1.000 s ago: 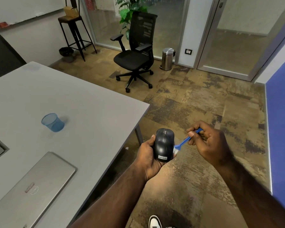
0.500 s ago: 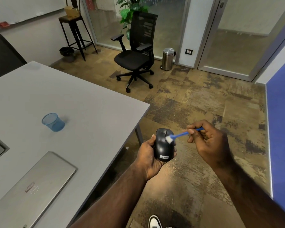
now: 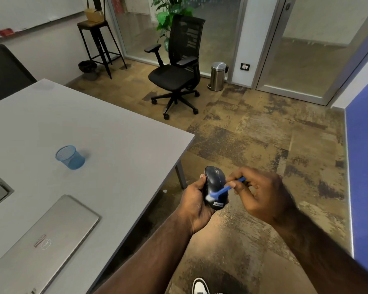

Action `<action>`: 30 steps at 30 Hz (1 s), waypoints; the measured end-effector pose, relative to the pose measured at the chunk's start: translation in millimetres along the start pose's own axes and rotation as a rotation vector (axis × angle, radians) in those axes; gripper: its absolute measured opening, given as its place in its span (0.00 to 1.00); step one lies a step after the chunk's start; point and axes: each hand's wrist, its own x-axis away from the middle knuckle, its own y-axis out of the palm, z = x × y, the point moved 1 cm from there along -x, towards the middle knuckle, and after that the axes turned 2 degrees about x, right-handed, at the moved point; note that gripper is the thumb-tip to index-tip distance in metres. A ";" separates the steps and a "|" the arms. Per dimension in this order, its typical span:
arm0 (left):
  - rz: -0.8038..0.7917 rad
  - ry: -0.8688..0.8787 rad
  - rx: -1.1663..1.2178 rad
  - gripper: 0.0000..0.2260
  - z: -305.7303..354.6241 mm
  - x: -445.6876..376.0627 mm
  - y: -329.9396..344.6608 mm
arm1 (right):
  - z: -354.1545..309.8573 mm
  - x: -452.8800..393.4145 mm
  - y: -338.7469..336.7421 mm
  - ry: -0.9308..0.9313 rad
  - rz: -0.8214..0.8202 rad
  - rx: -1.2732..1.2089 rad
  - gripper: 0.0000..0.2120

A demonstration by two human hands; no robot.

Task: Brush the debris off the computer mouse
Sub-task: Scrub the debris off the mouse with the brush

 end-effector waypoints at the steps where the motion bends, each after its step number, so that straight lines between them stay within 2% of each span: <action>1: -0.001 0.007 -0.009 0.24 -0.3 -0.2 -0.3 | -2.0 0.2 0.3 -0.027 -0.034 0.023 0.06; 6: 0.000 0.028 -0.012 0.22 0.4 -0.9 -0.6 | -3.2 -4.5 -4.2 0.010 0.073 0.070 0.08; 11: -0.023 0.005 -0.009 0.23 -2.5 0.6 -1.4 | -11.7 -1.2 -3.8 -0.073 -0.017 0.124 0.07; 16: -0.071 0.001 -0.045 0.22 -2.6 2.6 -1.7 | 0.2 -12.0 -10.4 0.089 0.158 0.159 0.05; 20: -0.097 -0.020 -0.071 0.20 -3.3 3.9 -0.3 | 2.1 -13.1 -10.4 0.059 0.088 0.099 0.04; 24: -0.128 -0.036 -0.087 0.21 -5.8 4.5 -0.5 | 11.6 -18.9 -13.8 0.152 0.122 0.115 0.04; 27: -0.123 -0.045 -0.113 0.22 -6.8 3.6 -0.3 | 9.8 -18.5 -12.3 0.117 0.045 0.041 0.05; 30: -0.117 -0.059 -0.106 0.21 -8.2 3.1 -1.1 | 11.9 -20.4 -12.9 0.147 0.066 0.067 0.04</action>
